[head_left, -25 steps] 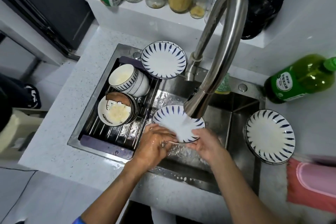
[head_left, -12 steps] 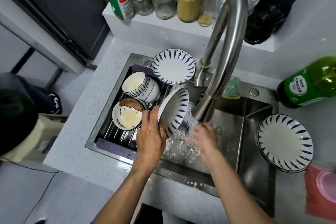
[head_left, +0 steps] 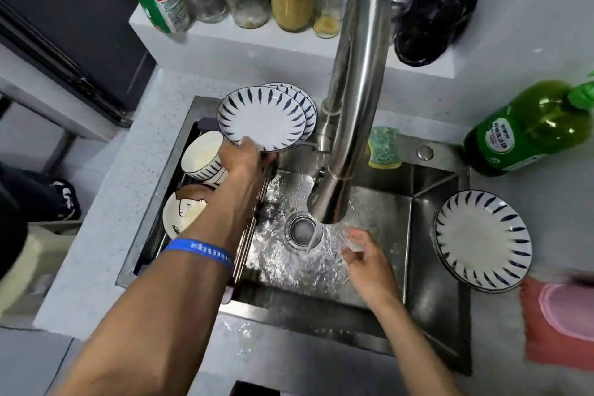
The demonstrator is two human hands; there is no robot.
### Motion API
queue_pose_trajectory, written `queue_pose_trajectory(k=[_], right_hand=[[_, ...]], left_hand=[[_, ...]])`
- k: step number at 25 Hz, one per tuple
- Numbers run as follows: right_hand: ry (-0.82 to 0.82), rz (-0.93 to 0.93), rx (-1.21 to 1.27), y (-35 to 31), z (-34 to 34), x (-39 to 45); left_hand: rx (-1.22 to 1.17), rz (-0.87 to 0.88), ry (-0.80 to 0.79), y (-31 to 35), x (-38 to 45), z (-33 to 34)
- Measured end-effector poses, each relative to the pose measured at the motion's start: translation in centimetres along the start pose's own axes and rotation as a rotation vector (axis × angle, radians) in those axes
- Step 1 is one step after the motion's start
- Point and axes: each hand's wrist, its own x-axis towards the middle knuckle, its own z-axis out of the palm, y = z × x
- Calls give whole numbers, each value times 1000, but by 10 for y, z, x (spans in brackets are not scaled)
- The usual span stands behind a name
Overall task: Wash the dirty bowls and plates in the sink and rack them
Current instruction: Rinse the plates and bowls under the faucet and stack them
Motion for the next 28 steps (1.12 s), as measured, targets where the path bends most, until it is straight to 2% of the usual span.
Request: queue_pose_trajectory(k=[2,4,5,7,9,11,13,18,23,28], right_hand=[[37,-10,19,14,-9,-3],[137,61,180,24,-23,-11],[217,142,324,30,-31,-16],[407,362,668,39,-51,-19],[547,566,891,55,-74,-13],[611,681,1009,70,-91,-4],[678,730,949,79,-97,3],[895,692,782,75,-117,-5],[930,632,763,91,-122,-6],[941,523,814,91,-125,-14]], left_hand=[[33,-37,-18,-2,6,18],[161,-33,-91,-11,13,31],[222,-33,-156,-16,16,35],[191,-64,-290,-24,24,37],[170,-72,-305,-27,34,34],[158,-31,-247,-28,19,23],[174,-6,-225,-43,-17,6],[343,-61,-372,-114,-79,-31],[353,-143,-480,-132,-103,-24],[318,-140,-438,-128,-103,-32]])
